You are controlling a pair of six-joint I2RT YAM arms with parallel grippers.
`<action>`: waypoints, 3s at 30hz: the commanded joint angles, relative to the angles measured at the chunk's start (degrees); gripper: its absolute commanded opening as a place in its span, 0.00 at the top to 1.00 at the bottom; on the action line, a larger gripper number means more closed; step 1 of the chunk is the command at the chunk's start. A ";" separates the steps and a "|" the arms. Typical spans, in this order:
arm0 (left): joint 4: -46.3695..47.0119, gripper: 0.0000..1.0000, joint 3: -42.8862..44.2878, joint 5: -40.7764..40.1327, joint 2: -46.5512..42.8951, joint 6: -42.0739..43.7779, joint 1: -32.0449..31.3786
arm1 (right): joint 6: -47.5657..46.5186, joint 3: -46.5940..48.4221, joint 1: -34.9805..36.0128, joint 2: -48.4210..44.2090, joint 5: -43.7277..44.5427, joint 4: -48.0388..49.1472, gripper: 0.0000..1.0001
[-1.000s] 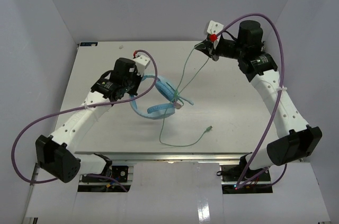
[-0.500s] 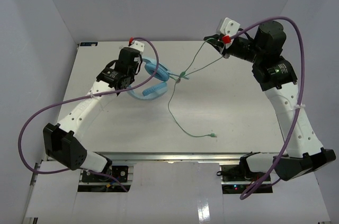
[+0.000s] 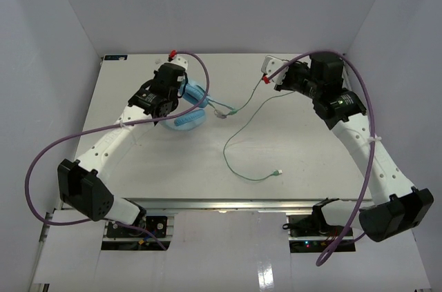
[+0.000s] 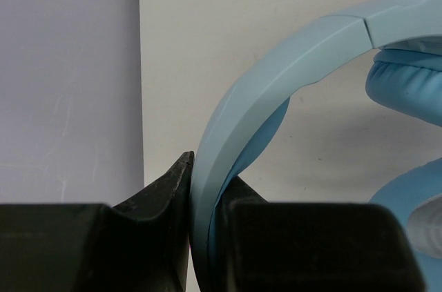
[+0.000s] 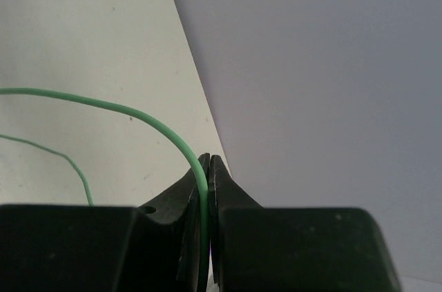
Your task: Wrap the headphones
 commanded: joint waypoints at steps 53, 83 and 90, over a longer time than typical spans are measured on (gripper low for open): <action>-2.32 1.00 1.16 32.46 4.09 -16.63 4.84 | 14.90 16.22 -2.45 0.00 -17.24 0.30 0.92; 8.17 1.00 5.58 73.52 -9.22 -23.45 0.86 | 46.26 5.24 -1.34 21.10 -31.43 20.46 0.92; 9.07 1.00 12.35 66.99 -9.26 -32.04 0.86 | 63.73 -0.11 -1.28 25.48 -43.83 34.75 0.91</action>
